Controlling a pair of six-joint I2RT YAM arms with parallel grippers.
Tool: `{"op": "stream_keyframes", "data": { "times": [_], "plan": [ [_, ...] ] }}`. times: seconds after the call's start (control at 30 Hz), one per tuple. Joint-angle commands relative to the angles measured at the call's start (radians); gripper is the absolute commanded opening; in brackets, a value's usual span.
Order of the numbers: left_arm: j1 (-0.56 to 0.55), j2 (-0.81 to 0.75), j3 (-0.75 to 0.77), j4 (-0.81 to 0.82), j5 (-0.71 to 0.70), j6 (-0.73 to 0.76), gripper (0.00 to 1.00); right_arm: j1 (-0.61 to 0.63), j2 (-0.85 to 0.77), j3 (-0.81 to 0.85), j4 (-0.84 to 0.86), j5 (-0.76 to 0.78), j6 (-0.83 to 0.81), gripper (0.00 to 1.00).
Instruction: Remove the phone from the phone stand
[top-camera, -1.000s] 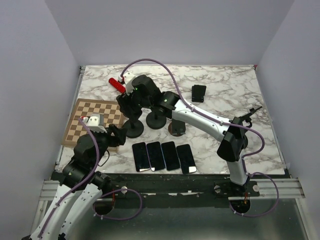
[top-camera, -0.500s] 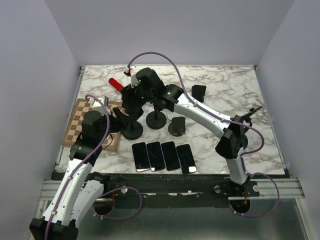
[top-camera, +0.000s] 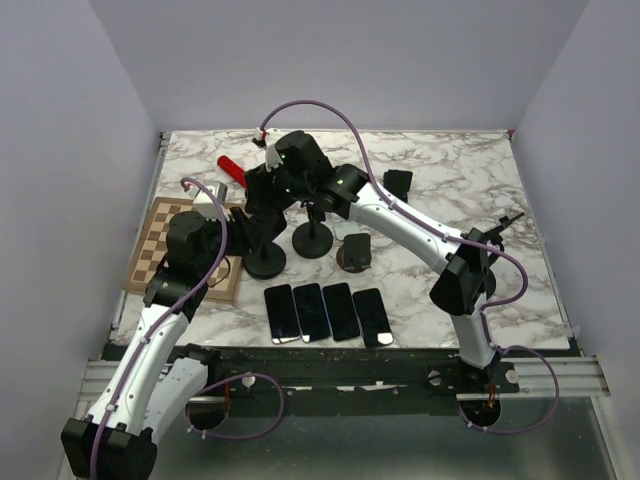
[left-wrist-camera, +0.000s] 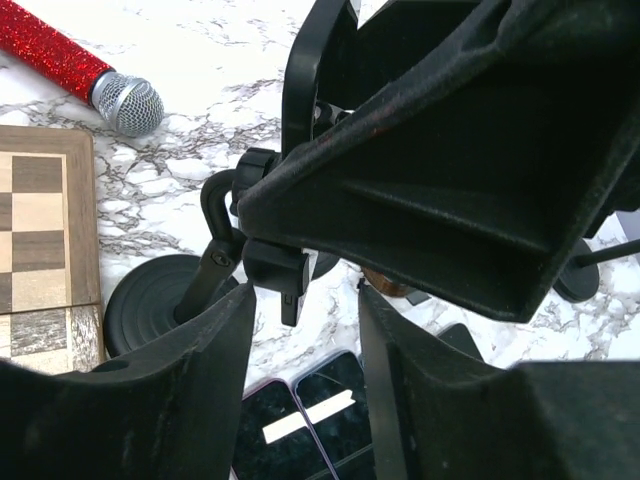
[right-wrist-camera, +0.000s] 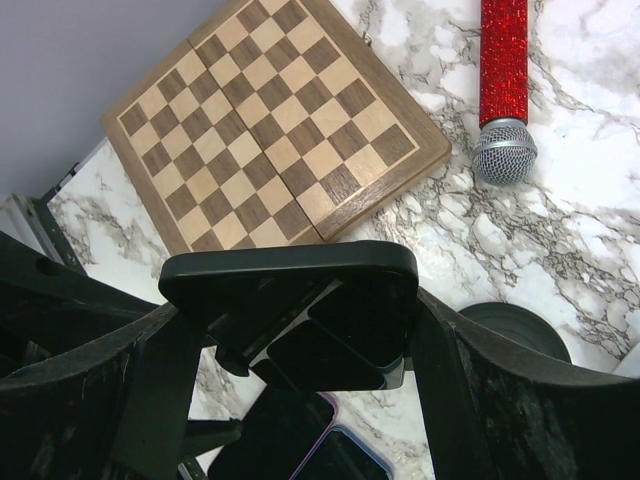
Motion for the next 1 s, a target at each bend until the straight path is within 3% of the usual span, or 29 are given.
{"op": "stream_keyframes", "data": {
  "times": [0.0, 0.27, 0.6, 0.97],
  "plan": [
    [0.006, 0.016, 0.045, 0.030, 0.014, 0.030, 0.51, 0.010, 0.018, 0.040, 0.007, -0.088, 0.066, 0.01],
    [0.007, 0.050, 0.068, 0.016, -0.003, 0.048, 0.46, 0.010, 0.001, 0.007, 0.035, -0.101, 0.067, 0.01],
    [0.006, 0.071, 0.085, 0.000, -0.043, 0.048, 0.51, 0.010, 0.004, 0.022, 0.031, -0.109, 0.064, 0.01],
    [0.005, 0.058, 0.090, -0.037, -0.138, 0.027, 0.46, 0.010, 0.008, 0.032, 0.028, -0.095, 0.067, 0.01]
  ]
}}
